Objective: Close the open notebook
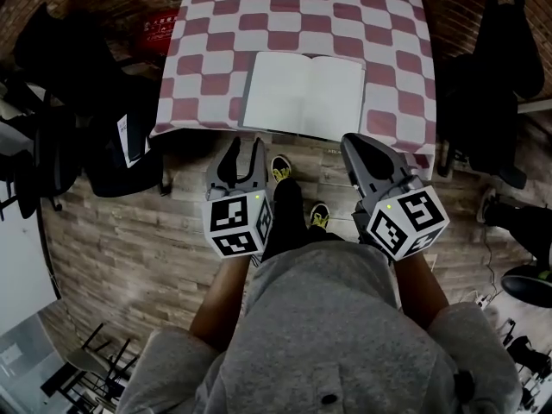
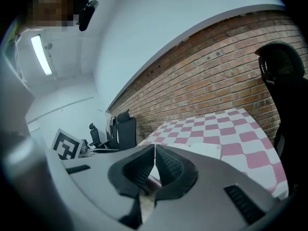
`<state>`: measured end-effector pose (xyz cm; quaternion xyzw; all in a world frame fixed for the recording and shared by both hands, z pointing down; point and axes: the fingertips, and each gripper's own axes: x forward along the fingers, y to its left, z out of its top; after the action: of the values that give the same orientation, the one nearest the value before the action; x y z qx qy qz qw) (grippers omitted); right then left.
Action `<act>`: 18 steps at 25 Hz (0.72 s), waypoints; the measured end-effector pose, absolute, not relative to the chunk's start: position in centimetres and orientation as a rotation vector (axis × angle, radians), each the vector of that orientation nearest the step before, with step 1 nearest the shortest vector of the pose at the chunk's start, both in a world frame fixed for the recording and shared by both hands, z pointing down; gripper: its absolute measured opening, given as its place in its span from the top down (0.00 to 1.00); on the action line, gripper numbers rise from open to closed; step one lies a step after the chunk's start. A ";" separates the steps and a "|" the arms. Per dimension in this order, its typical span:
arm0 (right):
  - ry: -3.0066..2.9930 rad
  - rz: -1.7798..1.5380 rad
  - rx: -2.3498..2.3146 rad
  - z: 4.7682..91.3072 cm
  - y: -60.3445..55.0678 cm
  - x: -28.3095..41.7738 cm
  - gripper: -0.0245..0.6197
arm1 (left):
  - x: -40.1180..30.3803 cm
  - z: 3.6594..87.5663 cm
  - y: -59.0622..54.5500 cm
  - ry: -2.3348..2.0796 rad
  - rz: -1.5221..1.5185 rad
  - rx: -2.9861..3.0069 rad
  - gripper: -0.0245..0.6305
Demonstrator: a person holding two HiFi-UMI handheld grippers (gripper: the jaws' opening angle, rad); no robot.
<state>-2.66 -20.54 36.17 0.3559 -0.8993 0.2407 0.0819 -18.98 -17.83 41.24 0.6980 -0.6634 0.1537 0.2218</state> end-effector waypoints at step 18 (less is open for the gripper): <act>-2.569 0.802 1.038 40.0 -23.6 -6.5 0.92 | -23.2 52.4 -20.7 -1.602 0.375 1.691 0.60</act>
<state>-6.49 -23.55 40.03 0.3568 -0.8832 0.2759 0.1283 -23.22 -20.75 52.41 0.6625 -0.6277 0.1470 0.3814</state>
